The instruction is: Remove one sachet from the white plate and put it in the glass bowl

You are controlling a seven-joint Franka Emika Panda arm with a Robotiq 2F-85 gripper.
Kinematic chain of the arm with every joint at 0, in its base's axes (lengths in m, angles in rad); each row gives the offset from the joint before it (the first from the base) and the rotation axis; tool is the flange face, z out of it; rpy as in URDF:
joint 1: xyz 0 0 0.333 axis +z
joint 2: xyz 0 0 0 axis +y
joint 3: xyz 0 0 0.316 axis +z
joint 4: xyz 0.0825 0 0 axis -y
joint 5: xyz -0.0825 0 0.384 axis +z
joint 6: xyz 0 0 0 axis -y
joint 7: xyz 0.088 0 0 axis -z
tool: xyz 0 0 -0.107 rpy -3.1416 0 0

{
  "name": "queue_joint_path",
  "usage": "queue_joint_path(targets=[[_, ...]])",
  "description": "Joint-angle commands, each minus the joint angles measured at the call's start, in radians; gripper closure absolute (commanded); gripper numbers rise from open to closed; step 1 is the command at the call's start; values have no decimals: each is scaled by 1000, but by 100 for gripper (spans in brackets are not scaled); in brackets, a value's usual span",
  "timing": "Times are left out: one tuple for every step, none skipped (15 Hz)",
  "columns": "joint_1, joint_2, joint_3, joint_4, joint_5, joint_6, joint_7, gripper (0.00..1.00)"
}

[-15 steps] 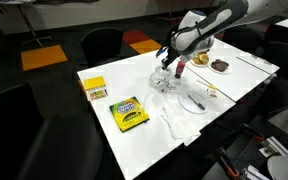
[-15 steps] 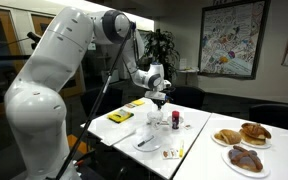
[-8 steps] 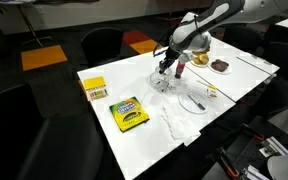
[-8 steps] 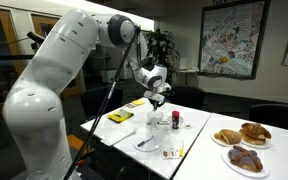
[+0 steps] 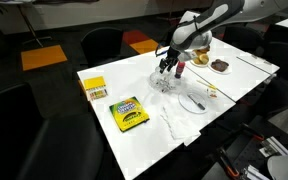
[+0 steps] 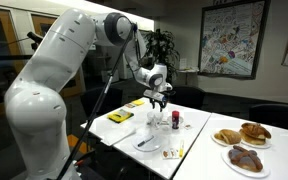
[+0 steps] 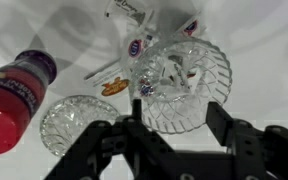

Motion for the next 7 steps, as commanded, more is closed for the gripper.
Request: queue_joint_path(targets=[[141,-76,-148,-42,-110,-81,223,2],[156,-93,-161,-47,-129,-124,258,0],[169,-107,-168,-49,-139,-167,286,0],[178,-125,-173,-58,-146,-196,309,0],[179,-141,-169,-65,-145,-222,318,0],[176,-158,-163,-73,-138,-252,317,0],[177,-172,-161,-79,-137,-279,322,0]])
